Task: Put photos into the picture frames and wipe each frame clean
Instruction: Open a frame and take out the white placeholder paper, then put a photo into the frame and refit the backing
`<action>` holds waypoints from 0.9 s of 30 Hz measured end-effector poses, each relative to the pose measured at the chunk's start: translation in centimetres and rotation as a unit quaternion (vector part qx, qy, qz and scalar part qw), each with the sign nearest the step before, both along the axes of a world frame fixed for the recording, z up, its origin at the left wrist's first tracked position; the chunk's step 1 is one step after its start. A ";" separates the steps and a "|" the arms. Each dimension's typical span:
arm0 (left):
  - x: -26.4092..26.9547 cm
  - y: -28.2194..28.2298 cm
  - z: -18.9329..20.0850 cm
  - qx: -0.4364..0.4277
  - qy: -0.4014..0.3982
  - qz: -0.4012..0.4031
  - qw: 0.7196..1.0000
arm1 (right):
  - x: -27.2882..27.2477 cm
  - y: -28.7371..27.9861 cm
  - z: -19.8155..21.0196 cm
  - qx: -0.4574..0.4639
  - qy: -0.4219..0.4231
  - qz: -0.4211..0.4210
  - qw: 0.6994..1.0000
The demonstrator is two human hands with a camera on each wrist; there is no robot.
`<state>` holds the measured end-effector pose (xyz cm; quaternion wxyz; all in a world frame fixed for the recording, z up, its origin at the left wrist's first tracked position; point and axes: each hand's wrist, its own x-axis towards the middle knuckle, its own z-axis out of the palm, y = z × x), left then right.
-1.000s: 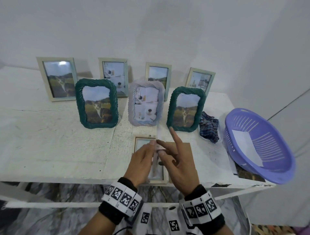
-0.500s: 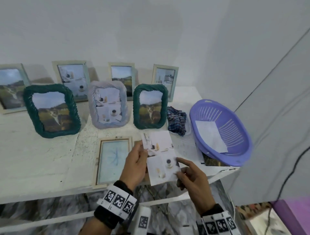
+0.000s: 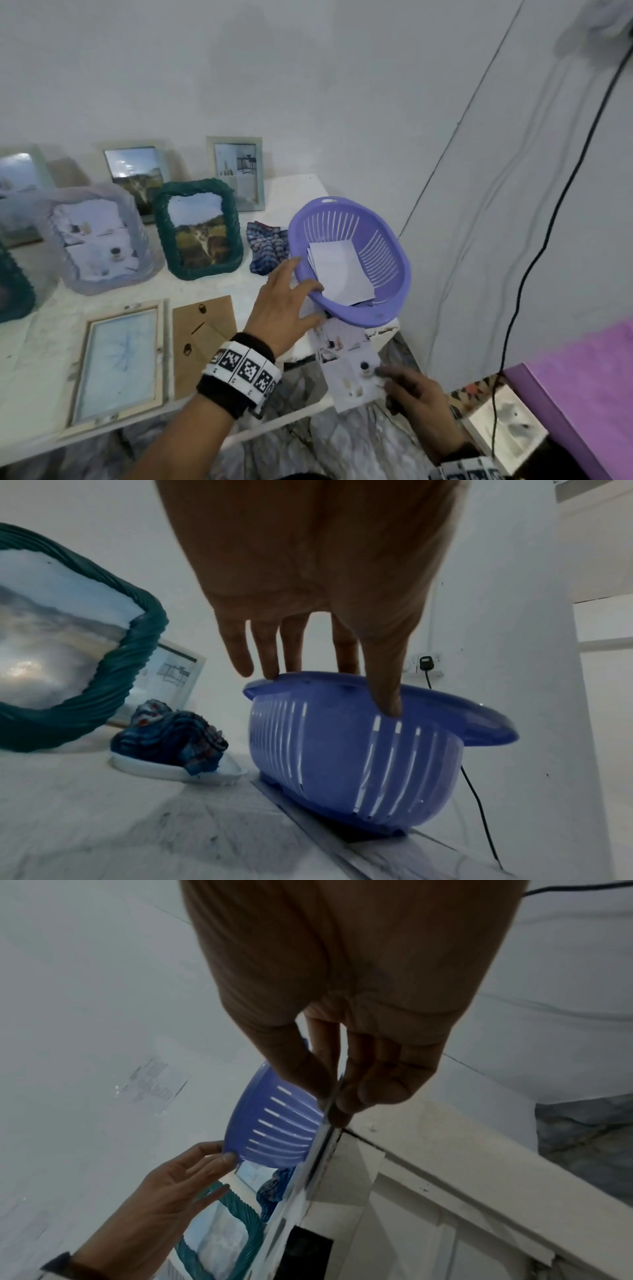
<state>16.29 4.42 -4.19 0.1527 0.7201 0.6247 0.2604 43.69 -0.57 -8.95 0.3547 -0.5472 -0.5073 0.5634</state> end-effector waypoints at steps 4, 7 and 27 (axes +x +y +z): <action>0.1 1.3 0.6 0.023 -0.028 -0.004 0.999 | 1.9 1.1 0.8 -0.003 -0.065 0.039 0.997; -0.3 2.1 1.5 0.029 -0.051 0.009 0.998 | 2.1 2.5 1.3 0.019 -0.098 0.054 0.994; -0.2 0.3 -1.2 0.045 -0.038 0.001 0.998 | 1.2 10.7 2.9 0.146 -0.294 0.086 0.941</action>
